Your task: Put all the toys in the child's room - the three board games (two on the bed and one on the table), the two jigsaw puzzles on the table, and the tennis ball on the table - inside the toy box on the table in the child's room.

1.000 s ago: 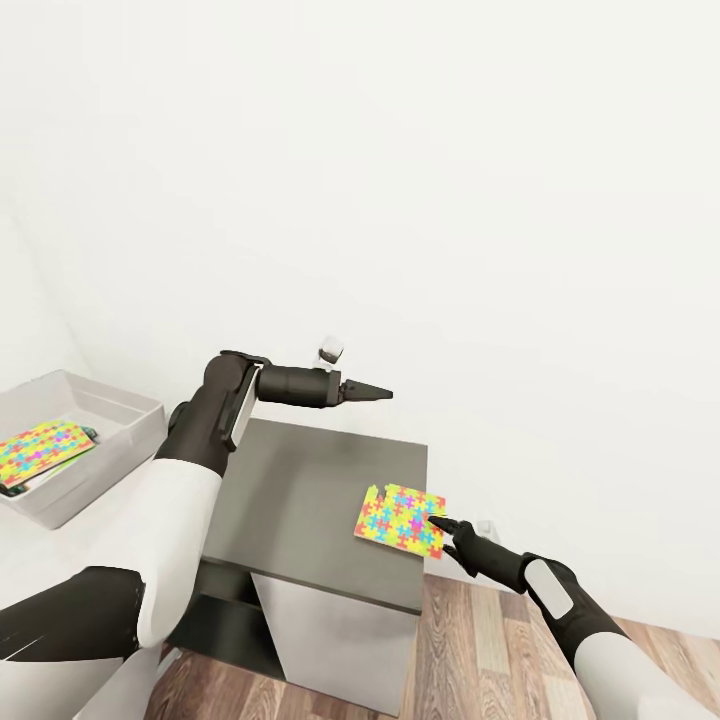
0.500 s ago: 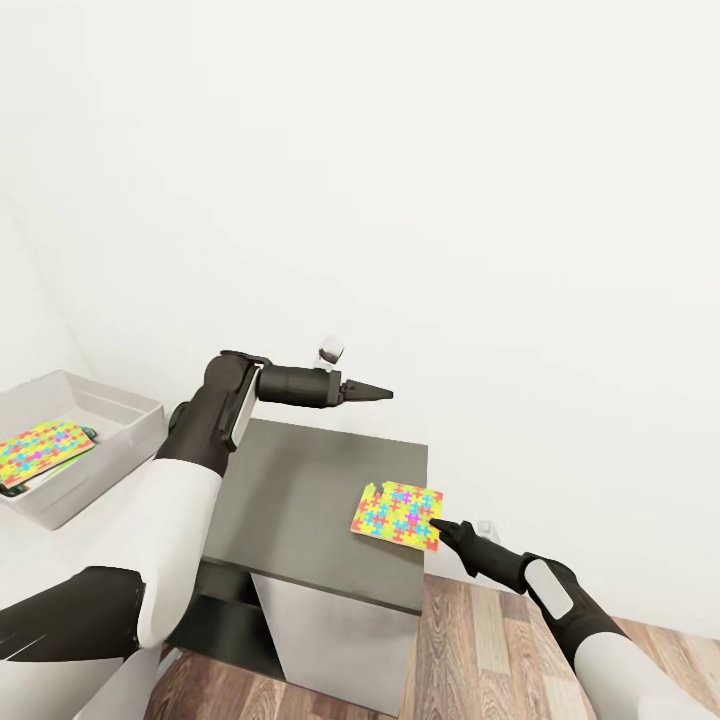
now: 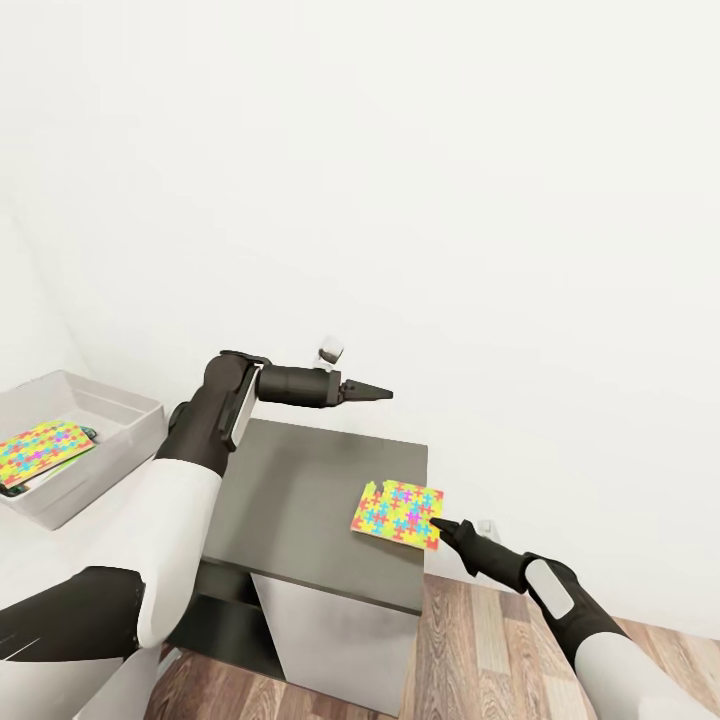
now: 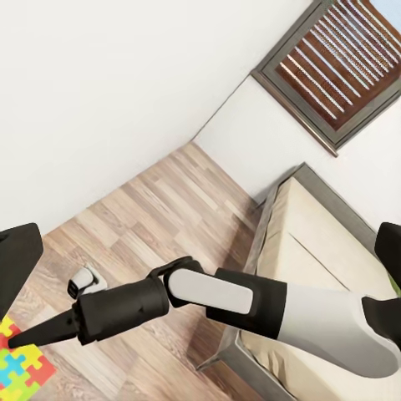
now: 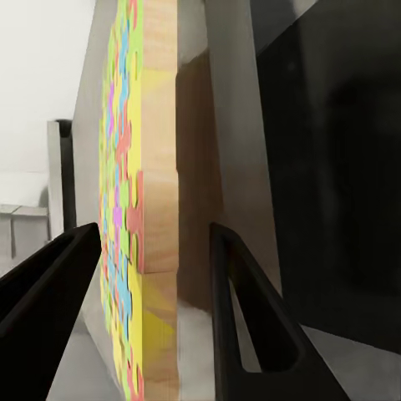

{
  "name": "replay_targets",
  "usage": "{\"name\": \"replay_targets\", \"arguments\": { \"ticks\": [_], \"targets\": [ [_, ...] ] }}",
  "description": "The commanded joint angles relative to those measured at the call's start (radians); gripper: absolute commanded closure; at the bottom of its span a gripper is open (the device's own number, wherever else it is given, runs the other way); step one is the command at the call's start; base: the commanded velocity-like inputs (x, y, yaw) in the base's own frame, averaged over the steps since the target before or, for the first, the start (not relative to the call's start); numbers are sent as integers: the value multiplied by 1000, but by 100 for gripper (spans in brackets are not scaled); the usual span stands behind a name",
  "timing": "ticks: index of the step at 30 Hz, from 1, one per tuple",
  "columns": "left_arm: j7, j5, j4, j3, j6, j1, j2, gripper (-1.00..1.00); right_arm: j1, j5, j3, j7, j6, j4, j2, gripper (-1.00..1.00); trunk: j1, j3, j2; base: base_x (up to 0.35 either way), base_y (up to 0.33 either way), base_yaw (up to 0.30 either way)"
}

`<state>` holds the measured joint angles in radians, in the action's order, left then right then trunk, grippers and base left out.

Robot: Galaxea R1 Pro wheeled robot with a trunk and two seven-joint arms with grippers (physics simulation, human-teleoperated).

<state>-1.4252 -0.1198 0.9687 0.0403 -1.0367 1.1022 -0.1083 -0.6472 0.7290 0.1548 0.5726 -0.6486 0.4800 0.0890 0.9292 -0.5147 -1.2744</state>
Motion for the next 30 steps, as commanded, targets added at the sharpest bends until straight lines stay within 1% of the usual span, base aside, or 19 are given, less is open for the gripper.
{"name": "replay_targets", "arguments": {
  "ticks": [1,10,20,24,25,27,30],
  "targets": [
    [-9,-11,1,-1,-10,1,-1,-100,-1,1,4,3,-6,1,0,100,0,-1,-1,0,0,0],
    [-9,-11,1,0,-10,1,-1,-100,-1,5,7,12,-7,8,0,100,0,-1,-1,0,0,0],
    [-9,-11,1,2,-10,1,0,-100,0,6,1,15,-8,12,0,100,0,-1,-1,0,0,0],
    [-9,-12,1,3,-10,-2,2,-100,0,7,-1,15,9,12,0,100,0,-1,-1,0,0,0],
    [-9,-13,1,2,-10,-3,6,-100,0,7,-1,15,13,12,0,100,0,-1,-1,0,0,0],
    [-9,-13,-2,3,-10,-7,27,-100,0,7,-2,15,18,12,0,100,0,-1,-1,0,0,0],
    [-9,-13,-3,3,-10,-10,46,-100,0,7,-3,15,23,12,0,100,0,-1,-1,0,0,0]
  ]
}}
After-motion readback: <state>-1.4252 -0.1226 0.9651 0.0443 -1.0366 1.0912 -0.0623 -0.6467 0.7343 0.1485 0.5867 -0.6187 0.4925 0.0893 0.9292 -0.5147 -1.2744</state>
